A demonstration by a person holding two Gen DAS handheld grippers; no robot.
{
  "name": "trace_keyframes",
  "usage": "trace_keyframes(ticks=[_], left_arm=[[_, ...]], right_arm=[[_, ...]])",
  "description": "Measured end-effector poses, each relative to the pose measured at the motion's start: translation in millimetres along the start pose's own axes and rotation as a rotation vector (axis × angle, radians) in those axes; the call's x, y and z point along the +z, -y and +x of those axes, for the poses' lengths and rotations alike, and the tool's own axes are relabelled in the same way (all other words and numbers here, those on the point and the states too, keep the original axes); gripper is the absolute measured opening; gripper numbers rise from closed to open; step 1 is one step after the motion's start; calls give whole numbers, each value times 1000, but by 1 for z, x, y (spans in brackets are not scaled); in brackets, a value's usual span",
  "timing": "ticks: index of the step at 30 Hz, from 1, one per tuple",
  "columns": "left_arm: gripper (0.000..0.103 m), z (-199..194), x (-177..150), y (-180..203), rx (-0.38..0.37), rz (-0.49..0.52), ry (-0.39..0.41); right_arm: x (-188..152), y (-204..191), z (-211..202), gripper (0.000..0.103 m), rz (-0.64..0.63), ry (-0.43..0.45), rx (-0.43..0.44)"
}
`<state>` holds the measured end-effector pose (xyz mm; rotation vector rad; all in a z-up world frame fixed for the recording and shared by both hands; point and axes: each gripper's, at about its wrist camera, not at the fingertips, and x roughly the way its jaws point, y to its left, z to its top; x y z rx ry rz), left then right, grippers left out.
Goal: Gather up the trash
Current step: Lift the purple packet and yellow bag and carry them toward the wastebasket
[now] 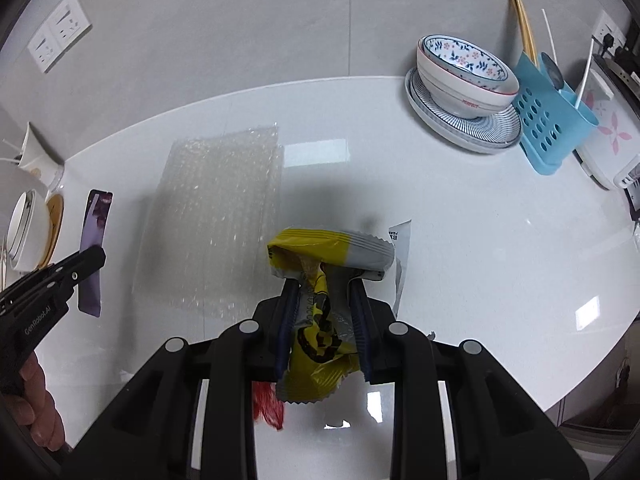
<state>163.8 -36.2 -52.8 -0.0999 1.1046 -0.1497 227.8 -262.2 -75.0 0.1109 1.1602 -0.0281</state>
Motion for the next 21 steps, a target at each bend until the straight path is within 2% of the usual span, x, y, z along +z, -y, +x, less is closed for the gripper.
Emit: trace_keyframes(ticks=[11,21], left_arm=[[11,-41,-52,8,8,-5,0],[11,-61,-95,27,7,5,-3]], right_arm=[[-55,14,-39,25,-24,19,20],[-95,26,-61,25,-70,38,29]])
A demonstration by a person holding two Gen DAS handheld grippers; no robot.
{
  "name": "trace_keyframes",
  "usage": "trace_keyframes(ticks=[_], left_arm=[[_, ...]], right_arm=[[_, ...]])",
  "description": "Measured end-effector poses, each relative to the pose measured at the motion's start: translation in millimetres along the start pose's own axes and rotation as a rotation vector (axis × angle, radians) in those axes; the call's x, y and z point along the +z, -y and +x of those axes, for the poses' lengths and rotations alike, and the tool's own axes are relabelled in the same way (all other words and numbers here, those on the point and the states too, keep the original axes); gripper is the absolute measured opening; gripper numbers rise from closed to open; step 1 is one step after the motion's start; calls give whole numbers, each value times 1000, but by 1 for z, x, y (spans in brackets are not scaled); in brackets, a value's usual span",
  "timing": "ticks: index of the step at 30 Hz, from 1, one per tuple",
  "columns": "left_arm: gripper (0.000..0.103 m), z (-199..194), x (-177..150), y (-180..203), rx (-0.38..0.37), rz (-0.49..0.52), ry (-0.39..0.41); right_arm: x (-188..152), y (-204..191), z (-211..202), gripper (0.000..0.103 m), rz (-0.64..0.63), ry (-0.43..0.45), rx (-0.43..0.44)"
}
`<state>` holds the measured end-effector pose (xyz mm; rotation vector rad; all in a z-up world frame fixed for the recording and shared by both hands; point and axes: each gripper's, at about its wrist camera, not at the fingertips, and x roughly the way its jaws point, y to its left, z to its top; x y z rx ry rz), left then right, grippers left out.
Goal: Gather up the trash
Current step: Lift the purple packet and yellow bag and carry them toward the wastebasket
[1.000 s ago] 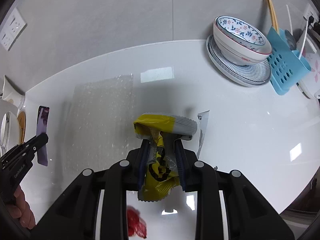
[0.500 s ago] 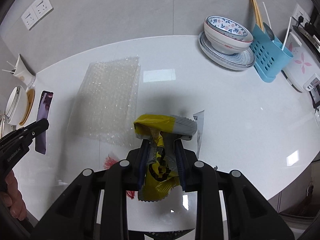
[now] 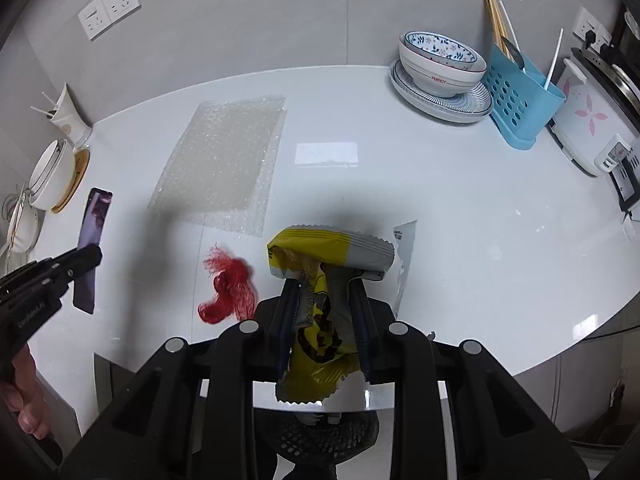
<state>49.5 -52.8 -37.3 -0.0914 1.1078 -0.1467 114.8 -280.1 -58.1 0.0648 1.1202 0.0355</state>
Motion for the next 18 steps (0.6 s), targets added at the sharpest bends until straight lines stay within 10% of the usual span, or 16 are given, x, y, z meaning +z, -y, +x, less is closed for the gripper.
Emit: trace_keyframes(ticks=[18], left_arm=[[11,-25,-71,37,2,37,9]], right_arm=[[-70,-3,-27,25,-48,13,31]])
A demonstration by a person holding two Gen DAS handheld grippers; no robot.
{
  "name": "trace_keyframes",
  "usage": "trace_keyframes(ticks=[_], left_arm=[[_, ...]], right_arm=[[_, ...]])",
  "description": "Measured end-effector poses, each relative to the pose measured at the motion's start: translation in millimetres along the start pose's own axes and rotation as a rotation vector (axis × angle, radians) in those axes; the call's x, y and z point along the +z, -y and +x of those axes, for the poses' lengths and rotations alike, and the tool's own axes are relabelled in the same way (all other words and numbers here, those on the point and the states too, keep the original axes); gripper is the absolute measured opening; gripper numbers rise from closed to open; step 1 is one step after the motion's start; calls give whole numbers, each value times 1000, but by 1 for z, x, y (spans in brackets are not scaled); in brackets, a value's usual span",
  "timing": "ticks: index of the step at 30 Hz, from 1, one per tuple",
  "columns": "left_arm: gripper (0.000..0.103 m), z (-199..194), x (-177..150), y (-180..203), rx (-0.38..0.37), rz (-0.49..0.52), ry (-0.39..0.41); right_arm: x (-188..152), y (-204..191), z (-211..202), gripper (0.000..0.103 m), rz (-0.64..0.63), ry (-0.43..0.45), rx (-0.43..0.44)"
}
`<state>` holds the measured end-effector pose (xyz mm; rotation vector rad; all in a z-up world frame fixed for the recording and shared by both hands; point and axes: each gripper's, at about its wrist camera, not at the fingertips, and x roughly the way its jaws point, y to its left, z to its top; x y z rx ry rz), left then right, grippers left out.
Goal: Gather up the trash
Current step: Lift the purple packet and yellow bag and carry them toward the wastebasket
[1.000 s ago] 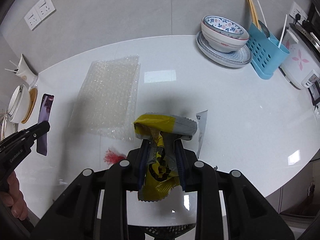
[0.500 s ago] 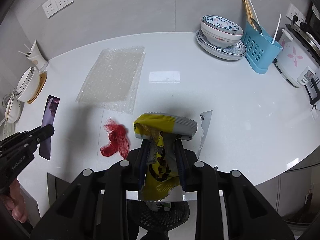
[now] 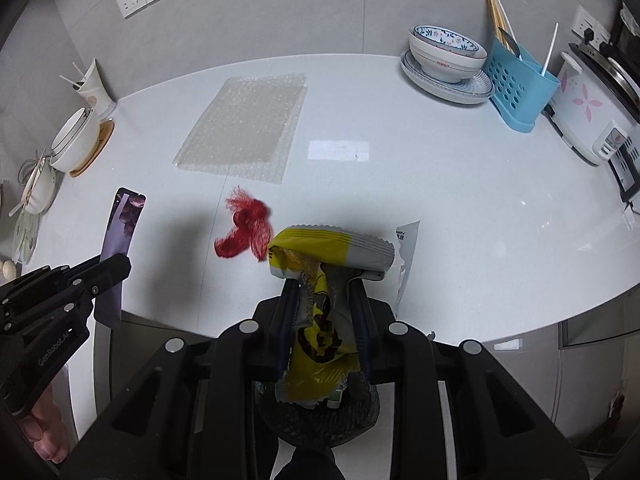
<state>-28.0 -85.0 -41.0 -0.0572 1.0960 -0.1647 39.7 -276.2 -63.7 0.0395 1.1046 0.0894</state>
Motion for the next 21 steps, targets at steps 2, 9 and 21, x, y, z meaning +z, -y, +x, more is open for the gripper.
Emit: trace_keyframes(ticks=[2,9,21], left_arm=[[11,-2,-8,3,0,-1,-1],[11,-4,-36,8,-4,-8,-6],[11,12,-89,16,-7,-18,-37]], right_arm=[[-9,0,-3,25,-5,0,4],[-42,1,-4,25,-19,-19,29],[-96,11,15,25,-39,-62,52]])
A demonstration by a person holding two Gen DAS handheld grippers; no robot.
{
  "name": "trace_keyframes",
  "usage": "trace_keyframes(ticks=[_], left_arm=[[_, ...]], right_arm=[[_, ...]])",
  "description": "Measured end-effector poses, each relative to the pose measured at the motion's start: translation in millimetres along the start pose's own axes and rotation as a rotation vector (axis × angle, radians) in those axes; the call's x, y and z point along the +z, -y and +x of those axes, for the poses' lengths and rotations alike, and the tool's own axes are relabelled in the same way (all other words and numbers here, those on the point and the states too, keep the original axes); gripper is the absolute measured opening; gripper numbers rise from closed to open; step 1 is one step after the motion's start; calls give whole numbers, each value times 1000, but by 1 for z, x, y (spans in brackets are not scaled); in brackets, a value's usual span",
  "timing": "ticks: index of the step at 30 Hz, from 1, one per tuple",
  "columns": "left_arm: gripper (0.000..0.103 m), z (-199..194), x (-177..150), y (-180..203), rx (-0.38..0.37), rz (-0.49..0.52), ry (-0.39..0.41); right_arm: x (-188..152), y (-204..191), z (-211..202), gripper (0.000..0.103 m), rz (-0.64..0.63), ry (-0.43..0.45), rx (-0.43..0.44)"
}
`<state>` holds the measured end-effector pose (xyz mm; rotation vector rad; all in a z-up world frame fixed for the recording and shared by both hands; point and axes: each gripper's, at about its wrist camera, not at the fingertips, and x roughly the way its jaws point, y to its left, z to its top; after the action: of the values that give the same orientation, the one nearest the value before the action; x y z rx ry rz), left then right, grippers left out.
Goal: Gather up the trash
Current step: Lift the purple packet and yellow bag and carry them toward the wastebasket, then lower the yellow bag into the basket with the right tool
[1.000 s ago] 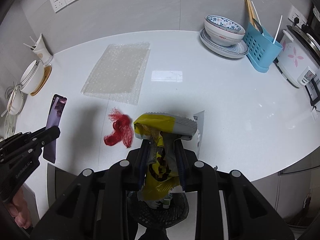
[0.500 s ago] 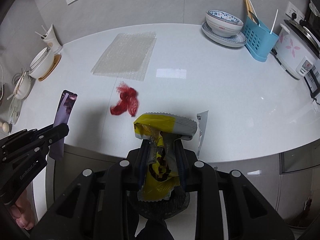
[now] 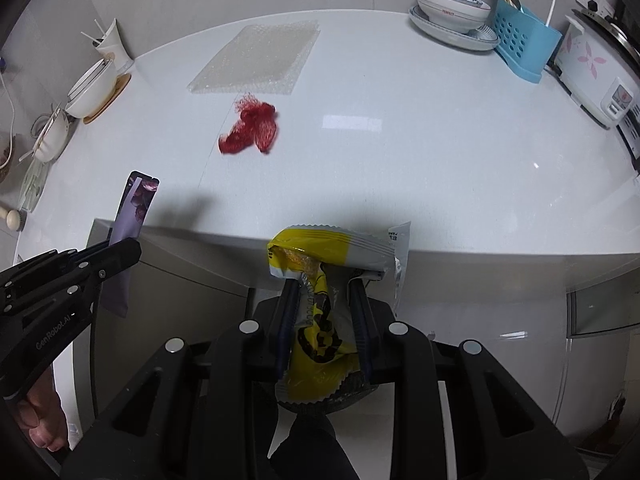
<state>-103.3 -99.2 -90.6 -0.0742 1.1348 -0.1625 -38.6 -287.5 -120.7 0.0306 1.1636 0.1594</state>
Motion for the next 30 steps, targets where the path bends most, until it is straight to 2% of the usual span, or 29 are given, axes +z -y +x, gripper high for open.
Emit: trace_keyframes(ticks=[5,11,17,23,30], left_arm=[[11,11,-20,-1,-11,-13,-20],[11,31,-44,-2,-6,-11,-28],[11,57,-64,-8,-5,-22,-41],[11,84,-80,-12,16,-22,-85],[11,105,-92,-16,-6,-26,-101]], right_arm=[[-20,4,4,25,-19,-7,12],[-46,4,29,25,-65,-35,6],[-65,-2,55,25,-84,-104,20],[-79,-4,77,25,-80,-138,43],[-90,-7,101,25,-89,-152,65]])
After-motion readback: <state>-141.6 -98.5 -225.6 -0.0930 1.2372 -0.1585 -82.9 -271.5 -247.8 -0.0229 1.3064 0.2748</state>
